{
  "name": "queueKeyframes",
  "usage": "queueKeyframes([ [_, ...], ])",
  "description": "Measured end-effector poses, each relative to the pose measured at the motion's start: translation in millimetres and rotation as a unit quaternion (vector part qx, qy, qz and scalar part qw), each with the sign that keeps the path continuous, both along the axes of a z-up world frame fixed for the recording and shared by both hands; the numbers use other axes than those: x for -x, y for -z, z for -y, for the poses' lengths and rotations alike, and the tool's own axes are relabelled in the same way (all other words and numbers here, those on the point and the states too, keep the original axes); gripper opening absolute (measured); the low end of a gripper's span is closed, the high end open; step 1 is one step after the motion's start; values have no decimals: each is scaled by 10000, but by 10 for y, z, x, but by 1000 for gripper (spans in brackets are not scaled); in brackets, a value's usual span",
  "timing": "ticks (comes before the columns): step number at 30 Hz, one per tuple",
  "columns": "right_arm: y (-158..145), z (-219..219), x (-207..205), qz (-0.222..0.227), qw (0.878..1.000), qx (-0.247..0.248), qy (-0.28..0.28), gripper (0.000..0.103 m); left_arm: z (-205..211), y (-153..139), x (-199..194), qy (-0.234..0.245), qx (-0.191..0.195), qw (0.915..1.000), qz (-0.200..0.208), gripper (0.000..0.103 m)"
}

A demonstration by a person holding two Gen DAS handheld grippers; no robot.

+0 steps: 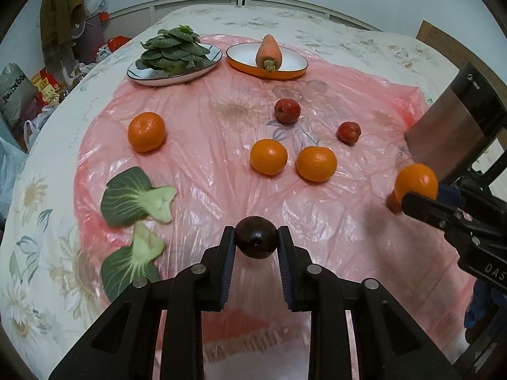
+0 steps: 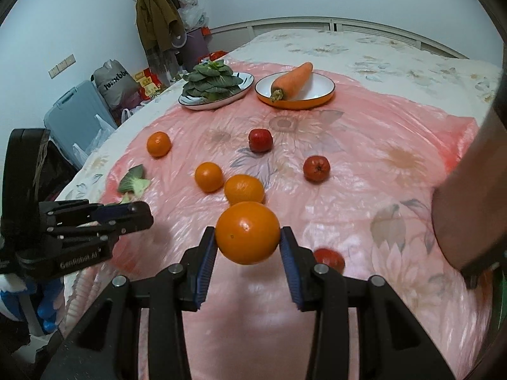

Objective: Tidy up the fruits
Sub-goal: 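Carry the orange and plum to the green tray and release both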

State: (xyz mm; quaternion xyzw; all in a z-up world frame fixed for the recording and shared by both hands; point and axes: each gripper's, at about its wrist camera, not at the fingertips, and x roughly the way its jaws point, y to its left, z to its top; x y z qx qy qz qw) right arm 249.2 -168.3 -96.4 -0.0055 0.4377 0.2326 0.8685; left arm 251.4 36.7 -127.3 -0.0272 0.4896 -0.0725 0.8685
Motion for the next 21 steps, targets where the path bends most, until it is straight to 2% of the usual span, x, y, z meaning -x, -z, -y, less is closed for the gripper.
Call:
queueKeyframes([
  [13,-235,387,822,24,9994,-27,330,33,66,-380,563,49,143,9995,280,22],
  [21,-320,817,1277,65,9978,-88,654,33,371,-524,909,284,145,9990,311,22],
])
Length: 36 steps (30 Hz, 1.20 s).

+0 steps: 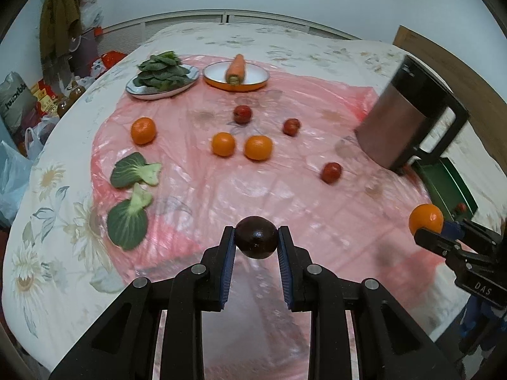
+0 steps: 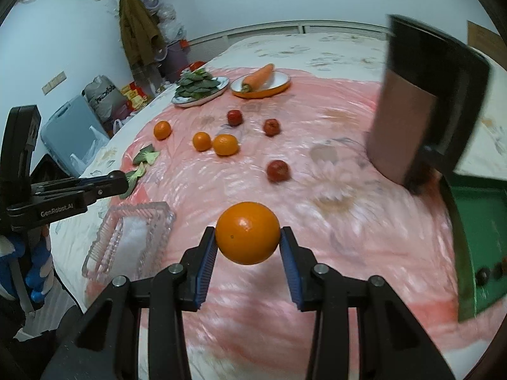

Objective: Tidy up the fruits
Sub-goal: 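Carry the orange and plum to the green tray and release both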

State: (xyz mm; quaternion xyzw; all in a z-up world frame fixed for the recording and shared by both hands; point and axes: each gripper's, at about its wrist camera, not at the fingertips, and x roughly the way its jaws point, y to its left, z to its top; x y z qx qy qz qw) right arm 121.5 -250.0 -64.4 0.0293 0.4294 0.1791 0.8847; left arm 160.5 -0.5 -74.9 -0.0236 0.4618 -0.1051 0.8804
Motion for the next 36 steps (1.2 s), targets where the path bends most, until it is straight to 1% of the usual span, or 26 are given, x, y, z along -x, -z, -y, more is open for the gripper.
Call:
queueKeyframes([
  [5,-49,423,225,70,9994,-48,336,33,311,-42,129,206,-39,9998,-43,22],
  [9,-62,771,336,100,9978,-109,650,33,637,-62,218,451,-146,9988,-80,22],
  [17,34,1492,529,120,9914,-269,1275,33,1375,-72,325,1043,-378,9937,-145,22],
  [25,136,2162,588,212,9834,-153,1797,33,2234,-72,330,1746,-489,9832,-228,22],
  [33,219,2779,513,304,9727,-69,2297,33,3133,-116,208,2438,-474,9685,-192,22],
  [36,238,2969,475,345,9687,-38,2458,33,3384,-109,141,2627,-486,9635,-167,22],
])
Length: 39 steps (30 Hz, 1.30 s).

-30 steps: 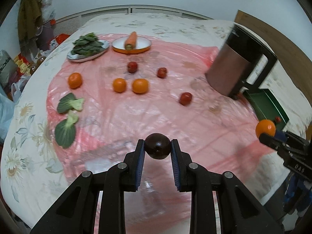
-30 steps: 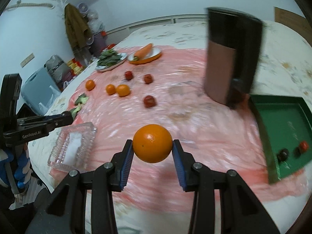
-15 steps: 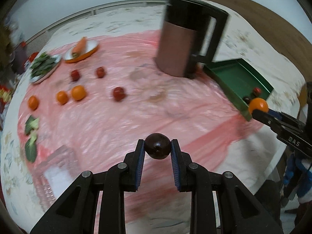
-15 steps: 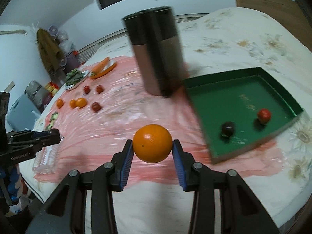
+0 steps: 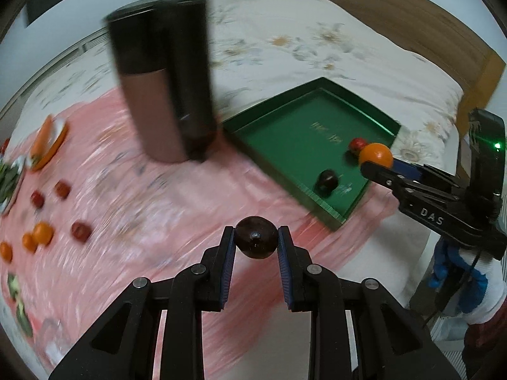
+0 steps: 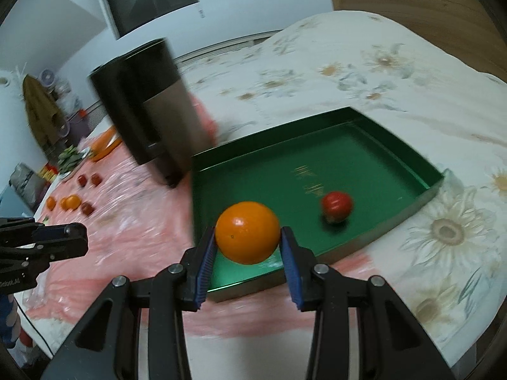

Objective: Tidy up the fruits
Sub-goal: 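Carry the orange and plum to the green tray and release both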

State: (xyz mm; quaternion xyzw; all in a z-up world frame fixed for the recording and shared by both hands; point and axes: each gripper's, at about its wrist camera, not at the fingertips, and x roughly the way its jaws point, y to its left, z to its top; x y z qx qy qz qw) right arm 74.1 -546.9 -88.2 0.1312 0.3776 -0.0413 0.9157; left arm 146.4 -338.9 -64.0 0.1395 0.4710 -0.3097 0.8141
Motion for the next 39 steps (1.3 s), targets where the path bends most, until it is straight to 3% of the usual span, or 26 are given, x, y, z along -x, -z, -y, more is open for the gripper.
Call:
queueKeyframes([
  [15,122,879,-295,-31,9968,230,770,33,978,296,-327,435,-319,9985,-42,22],
  [25,431,1103,-486,-354,9938,374,983,33,1180,598,-586,241,-434,9985,-222,22],
  [35,463,1048,-520,-407,9929,514,991,35,1250,703,-610,290,-502,9980,-239,24],
  [37,463,1032,-522,-438,9924,566,1000,35,1256,700,-608,310,-489,9980,-242,26],
  [39,459,1027,-523,-459,9921,593,1005,35,1256,677,-593,322,-452,9982,-244,35],
])
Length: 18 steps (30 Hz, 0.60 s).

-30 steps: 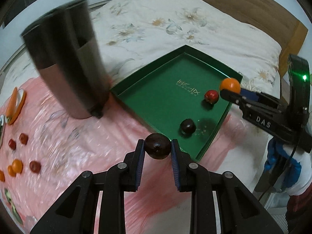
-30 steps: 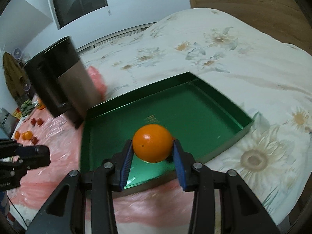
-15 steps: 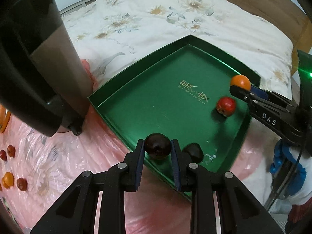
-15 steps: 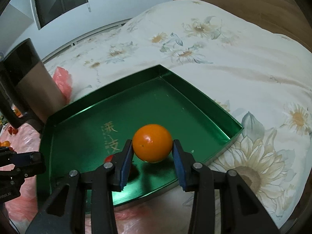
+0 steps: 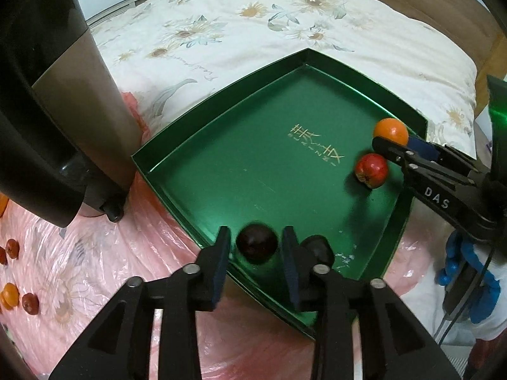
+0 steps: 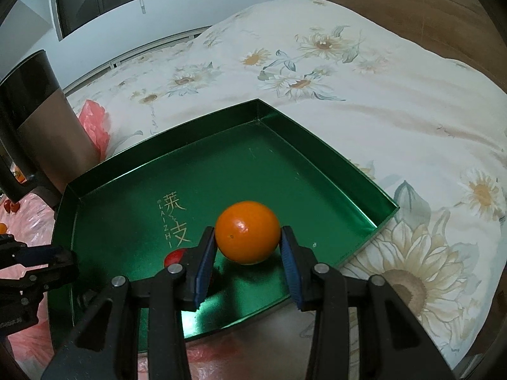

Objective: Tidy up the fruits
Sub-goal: 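Carry the orange and plum to the green tray and release both, then move both open tools back over the remaining fruit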

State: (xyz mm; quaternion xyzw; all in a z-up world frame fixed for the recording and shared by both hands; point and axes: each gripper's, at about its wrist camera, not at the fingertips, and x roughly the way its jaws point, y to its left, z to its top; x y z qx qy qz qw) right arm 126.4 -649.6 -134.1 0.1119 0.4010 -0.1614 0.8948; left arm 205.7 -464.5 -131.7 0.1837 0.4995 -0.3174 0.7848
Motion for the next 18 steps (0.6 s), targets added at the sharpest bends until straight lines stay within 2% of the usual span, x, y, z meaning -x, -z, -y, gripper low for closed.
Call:
queueKeyframes([
  [3,-8,-1,-1,-34,10000,5,30,35,17,-49,46,10,-32,9999,109,47],
  [7,-42,2,25,-66,9999,20,93,36,-15,-126,67,-57,-11,9998,181,51],
  [8,-57,3,41,-61,9999,20,107,53,-37,-149,63,-90,19,9998,174,53],
  [9,-78,1,63,-21,9999,11,116,83,-75,-187,65,-134,63,9997,183,55],
  [10,-111,-7,85,34,9999,34,141,90,-101,-218,72,-162,98,9996,196,56],
  [18,-366,-147,208,198,9997,84,85,91,-355,-507,199,-290,424,9985,179,57],
])
